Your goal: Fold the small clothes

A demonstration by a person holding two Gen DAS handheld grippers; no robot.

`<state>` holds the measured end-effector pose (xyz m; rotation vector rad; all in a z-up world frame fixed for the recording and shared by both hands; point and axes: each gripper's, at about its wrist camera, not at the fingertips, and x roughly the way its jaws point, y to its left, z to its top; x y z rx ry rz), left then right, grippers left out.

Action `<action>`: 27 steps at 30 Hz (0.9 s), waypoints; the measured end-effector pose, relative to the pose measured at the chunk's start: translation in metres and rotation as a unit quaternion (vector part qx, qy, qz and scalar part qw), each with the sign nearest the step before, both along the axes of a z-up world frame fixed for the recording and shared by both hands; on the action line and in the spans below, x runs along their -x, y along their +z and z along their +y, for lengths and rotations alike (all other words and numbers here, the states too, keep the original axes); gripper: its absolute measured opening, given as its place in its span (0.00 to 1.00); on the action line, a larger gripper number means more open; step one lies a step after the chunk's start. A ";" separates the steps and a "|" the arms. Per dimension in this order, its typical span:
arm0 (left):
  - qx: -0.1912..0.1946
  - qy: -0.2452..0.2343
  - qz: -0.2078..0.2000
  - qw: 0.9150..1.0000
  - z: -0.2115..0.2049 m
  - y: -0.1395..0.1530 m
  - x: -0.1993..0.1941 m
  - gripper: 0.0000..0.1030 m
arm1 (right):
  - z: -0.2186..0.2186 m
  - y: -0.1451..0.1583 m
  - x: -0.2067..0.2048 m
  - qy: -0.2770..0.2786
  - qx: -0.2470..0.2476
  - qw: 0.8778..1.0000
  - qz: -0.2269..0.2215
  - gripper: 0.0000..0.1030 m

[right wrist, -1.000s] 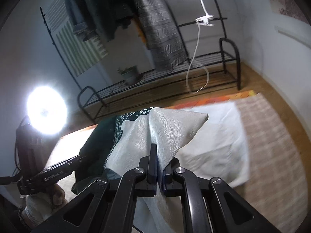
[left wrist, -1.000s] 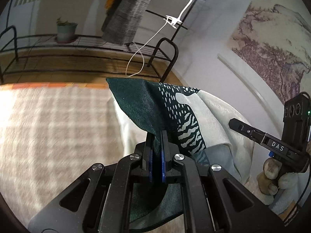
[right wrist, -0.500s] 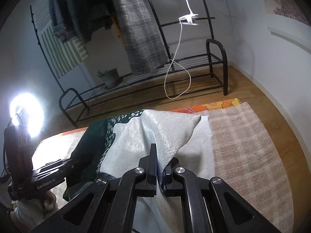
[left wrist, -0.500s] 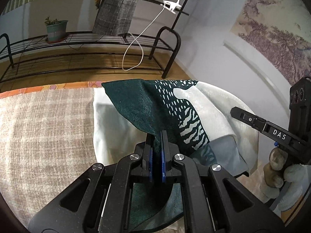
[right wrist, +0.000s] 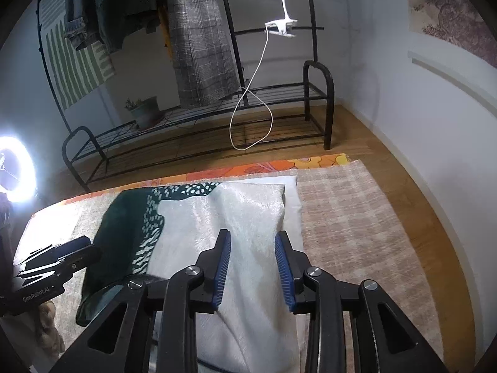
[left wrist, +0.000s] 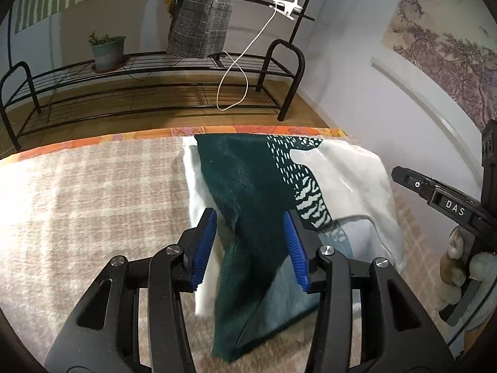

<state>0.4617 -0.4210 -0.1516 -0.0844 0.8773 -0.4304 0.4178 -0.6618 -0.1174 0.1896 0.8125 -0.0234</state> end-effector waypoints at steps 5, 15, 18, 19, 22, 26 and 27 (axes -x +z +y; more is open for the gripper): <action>-0.007 -0.006 -0.023 1.000 0.012 0.025 0.026 0.44 | 0.004 0.022 0.016 -0.007 0.003 1.000 -0.009 0.32; -0.003 -0.012 -0.050 0.999 0.042 0.071 0.083 0.44 | 0.030 0.068 0.072 -0.016 0.009 0.999 -0.026 0.32; 0.005 -0.012 -0.058 0.998 0.056 0.086 0.103 0.44 | 0.040 0.081 0.091 -0.019 0.009 0.999 -0.031 0.32; 0.007 -0.012 -0.062 0.998 0.061 0.092 0.112 0.44 | 0.043 0.086 0.098 -0.020 0.006 0.999 -0.034 0.32; 0.008 -0.015 -0.074 0.997 0.075 0.105 0.135 0.44 | 0.060 0.103 0.125 -0.025 0.010 0.999 -0.041 0.32; 0.018 -0.018 -0.083 0.996 0.097 0.122 0.170 0.44 | 0.082 0.120 0.160 -0.028 0.006 0.998 -0.050 0.32; 0.019 -0.018 -0.086 0.996 0.103 0.126 0.180 0.44 | 0.089 0.124 0.169 -0.027 0.004 0.998 -0.052 0.32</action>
